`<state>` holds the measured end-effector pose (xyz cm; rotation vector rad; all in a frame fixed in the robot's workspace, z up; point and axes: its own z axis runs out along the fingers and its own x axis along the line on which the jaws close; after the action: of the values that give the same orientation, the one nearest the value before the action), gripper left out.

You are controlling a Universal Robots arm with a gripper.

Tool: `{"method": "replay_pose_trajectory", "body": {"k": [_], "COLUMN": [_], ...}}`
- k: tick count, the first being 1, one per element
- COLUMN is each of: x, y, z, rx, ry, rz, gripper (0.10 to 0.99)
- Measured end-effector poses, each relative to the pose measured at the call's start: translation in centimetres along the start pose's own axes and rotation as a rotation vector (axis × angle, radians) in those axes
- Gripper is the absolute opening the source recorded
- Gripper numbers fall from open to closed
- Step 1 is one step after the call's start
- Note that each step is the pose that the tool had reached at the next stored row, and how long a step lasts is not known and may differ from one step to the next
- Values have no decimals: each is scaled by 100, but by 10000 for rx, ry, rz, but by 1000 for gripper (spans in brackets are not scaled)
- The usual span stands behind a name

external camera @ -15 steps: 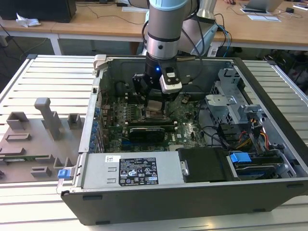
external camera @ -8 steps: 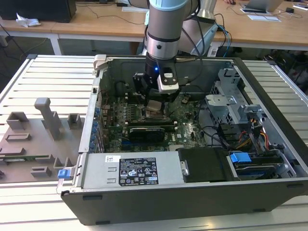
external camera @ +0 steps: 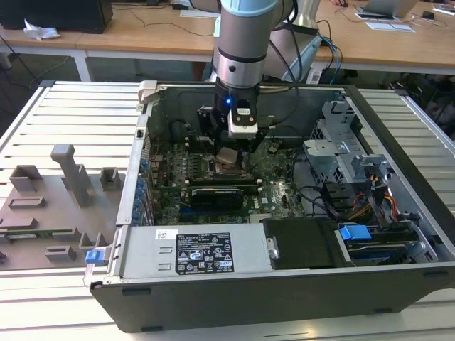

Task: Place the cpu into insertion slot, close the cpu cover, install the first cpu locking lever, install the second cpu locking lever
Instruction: 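Place the cpu into insertion slot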

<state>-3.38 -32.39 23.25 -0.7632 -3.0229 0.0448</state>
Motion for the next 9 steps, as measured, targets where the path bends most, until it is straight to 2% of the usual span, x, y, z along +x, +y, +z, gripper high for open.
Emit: {"method": "replay_pose_trajectory", "body": {"k": [9], "x": [0], "y": [0], "z": [2], "rx": [-13], "ry": [33], "rz": [1027], "gripper": [545]}}
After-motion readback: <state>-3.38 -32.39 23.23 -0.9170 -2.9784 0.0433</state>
